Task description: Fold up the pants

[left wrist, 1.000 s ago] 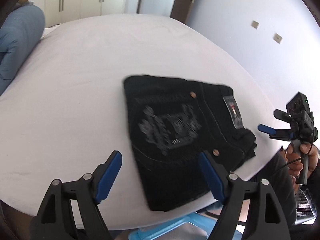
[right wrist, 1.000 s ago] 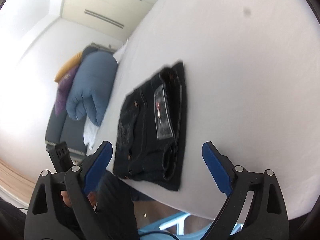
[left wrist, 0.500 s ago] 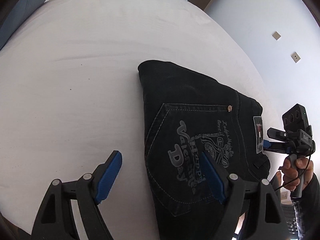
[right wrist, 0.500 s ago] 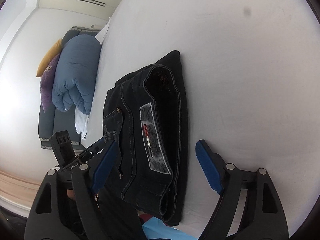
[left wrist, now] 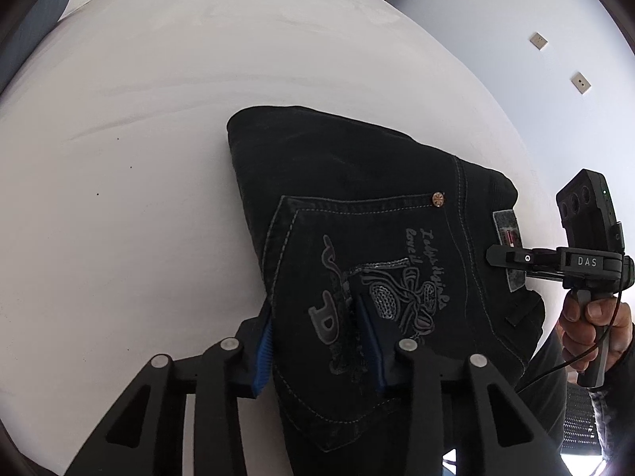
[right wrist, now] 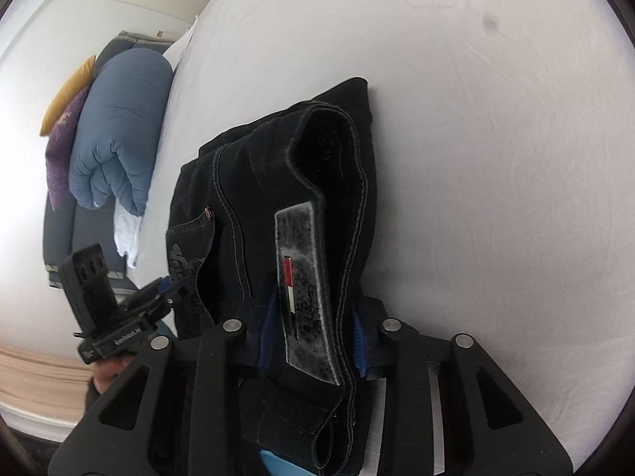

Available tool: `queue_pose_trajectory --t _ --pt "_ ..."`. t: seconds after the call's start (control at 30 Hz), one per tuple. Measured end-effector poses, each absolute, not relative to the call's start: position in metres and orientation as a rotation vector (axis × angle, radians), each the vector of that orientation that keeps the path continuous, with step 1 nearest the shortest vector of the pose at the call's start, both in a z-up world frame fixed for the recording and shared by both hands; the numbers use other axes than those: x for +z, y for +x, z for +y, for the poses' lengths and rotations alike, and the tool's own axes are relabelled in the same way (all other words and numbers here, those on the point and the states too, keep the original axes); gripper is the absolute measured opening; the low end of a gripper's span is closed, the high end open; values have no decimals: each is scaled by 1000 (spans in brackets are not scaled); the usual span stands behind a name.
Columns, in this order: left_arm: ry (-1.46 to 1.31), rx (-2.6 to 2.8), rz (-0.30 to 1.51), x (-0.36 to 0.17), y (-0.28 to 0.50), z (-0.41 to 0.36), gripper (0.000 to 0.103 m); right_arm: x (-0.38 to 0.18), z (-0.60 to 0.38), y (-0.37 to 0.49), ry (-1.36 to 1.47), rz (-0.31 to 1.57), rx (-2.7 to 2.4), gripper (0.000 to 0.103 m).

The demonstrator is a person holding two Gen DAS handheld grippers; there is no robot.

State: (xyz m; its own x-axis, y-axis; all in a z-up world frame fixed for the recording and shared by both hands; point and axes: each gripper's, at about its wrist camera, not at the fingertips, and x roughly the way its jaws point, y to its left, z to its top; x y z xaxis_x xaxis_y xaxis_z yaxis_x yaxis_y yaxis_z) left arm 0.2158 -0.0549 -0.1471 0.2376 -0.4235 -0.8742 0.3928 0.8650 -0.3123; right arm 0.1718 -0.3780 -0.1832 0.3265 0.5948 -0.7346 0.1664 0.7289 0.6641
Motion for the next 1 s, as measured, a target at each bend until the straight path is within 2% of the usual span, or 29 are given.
queue_pose_trajectory --t 0.07,0.17,0.4,0.53,0.73,0.9,1.0 --pt "-28 -547 1197 -141 214 -55 28 -178 -371 172 697 1222 306 22" --pt "-31 -539 1168 -126 211 -58 23 -162 -363 172 623 1187 302 18" --pt "-15 -557 1044 -67 221 -61 22 -116 -365 184 565 1081 335 16" --pt "2 -560 1005 -52 245 -70 22 -94 -380 210 546 1022 337 16" --pt "9 -562 1006 -69 290 -95 22 -85 -410 263 526 1013 329 16" --pt "49 -566 1064 -106 307 -111 23 -120 -437 295 569 1064 302 16" --pt "42 -554 1093 -127 318 -112 28 -148 -448 304 597 1098 293 17"
